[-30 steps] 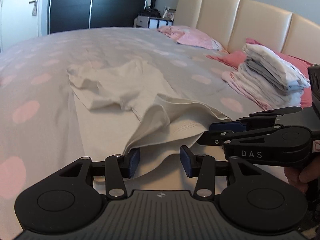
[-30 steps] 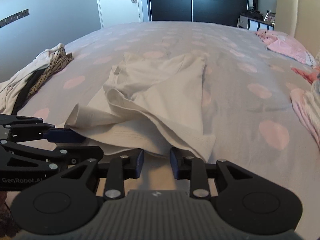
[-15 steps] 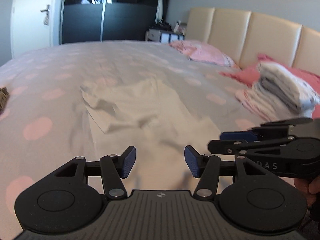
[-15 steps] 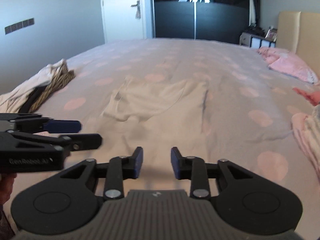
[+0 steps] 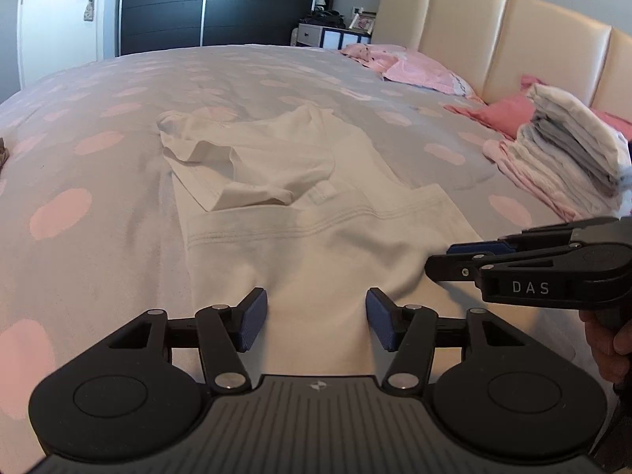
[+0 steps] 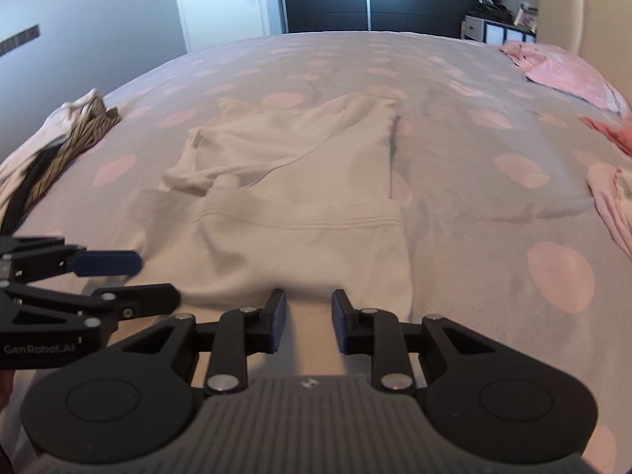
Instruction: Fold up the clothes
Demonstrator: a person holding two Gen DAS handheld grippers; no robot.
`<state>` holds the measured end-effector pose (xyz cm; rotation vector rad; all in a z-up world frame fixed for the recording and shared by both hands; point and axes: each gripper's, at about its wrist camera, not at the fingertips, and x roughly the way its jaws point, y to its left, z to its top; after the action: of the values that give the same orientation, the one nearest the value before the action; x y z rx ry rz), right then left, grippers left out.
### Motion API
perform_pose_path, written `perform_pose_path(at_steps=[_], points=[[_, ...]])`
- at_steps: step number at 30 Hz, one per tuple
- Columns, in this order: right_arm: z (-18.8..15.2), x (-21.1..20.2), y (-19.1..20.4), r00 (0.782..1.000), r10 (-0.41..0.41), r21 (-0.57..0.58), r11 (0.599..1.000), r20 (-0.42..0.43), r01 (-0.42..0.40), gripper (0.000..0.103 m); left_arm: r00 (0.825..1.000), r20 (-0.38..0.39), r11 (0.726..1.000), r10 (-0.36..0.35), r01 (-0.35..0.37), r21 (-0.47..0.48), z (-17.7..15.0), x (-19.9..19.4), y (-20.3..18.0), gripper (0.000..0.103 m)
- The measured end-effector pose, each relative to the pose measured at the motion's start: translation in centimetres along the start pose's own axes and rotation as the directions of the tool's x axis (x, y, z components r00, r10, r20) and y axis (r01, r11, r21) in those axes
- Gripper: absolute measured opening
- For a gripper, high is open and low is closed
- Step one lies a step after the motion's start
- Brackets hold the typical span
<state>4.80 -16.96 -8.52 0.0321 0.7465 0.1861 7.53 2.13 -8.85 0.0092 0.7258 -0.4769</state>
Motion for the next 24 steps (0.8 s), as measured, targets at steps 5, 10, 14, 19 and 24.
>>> perform_pose_path(at_steps=[5,10,14,19,24], points=[[0.9,-0.5,-1.2,0.998,-0.056,0.073,0.996,0.031,0.053,0.039,0.996,0.025,0.984,0.085,-0.080,-0.161,0.8,-0.9,2.4,0.056],[1.3,-1.3,-1.7,0.999,-0.028,0.137,0.990,0.029,0.024,0.047,0.996,0.017,0.970,0.091,-0.085,-0.229,1.0,-1.7,3.3,0.056],[1.3,-2.2,-1.3,1.000,0.009,0.142,0.990,0.026,-0.013,0.048,0.997,0.014,0.975,0.079,-0.074,-0.211,1.0,-2.3,2.6,0.056],[1.2,-2.9,-0.2,1.000,0.020,0.110,0.994,0.001,-0.020,0.048,0.999,0.011,0.973,0.048,-0.044,-0.225,1.1,-3.4,2.1,0.056],[0.5,-4.2,0.9,1.000,0.020,0.065,0.998,0.000,-0.020,0.058,0.997,-0.020,0.981,0.077,-0.079,-0.176,0.5,-4.5,1.1,0.057]])
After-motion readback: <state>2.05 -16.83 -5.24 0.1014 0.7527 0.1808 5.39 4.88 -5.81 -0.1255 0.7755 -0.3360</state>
